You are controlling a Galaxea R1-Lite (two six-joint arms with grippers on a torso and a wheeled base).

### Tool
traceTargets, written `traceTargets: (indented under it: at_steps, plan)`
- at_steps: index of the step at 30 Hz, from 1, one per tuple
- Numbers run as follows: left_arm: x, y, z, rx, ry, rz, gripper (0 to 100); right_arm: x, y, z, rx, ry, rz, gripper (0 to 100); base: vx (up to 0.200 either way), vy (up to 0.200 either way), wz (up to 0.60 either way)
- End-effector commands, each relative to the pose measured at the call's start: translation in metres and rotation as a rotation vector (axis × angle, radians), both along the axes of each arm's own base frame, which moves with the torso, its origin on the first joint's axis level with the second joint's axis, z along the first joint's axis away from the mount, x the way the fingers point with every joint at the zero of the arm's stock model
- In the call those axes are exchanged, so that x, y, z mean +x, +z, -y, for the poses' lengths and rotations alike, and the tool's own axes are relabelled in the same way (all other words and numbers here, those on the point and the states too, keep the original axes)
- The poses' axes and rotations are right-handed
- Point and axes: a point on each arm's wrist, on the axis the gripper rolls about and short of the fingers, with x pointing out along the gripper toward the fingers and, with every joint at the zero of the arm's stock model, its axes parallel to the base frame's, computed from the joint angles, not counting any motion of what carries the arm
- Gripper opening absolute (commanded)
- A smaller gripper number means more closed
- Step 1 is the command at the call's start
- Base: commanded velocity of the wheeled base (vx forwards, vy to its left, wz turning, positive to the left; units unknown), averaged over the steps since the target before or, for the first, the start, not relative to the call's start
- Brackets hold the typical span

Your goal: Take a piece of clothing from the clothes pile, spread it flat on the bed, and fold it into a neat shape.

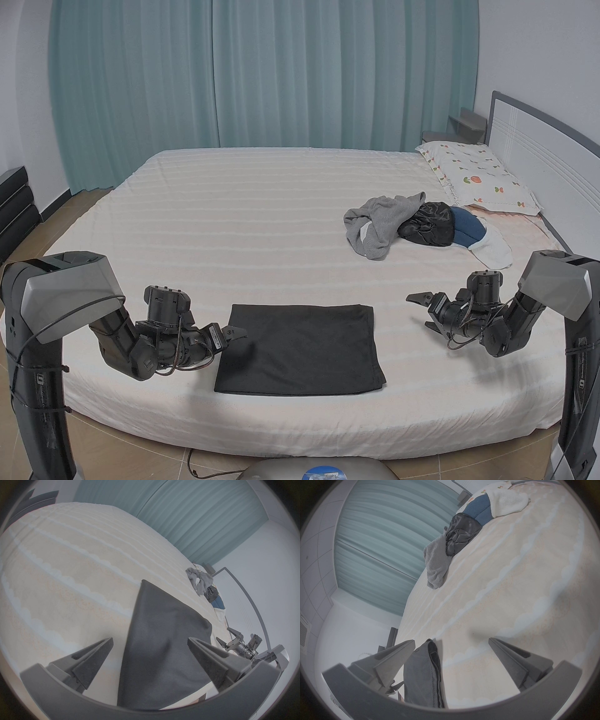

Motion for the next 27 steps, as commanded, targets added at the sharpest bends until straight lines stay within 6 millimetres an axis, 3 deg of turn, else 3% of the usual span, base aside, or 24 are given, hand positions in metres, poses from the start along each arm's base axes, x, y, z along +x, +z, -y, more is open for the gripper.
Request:
traceTargets:
  at_steps: [1, 11, 27]
  plan:
    - [0.004, -0.014, 0.003, 0.006, -0.005, -0.021, 100, 0.001, -0.002, -0.002, 0.000, 0.004, -0.001, 100, 0.000, 0.000, 0.00]
    - [0.021, -0.017, 0.007, -0.002, -0.001, 0.012, 100, 0.003, -0.002, -0.001, -0.008, -0.011, 0.005, 100, 0.000, 0.000, 0.00]
    - [0.028, -0.021, 0.013, -0.004, -0.011, 0.022, 100, 0.003, -0.001, -0.003, -0.008, -0.006, 0.008, 100, 0.000, 0.000, 0.00]
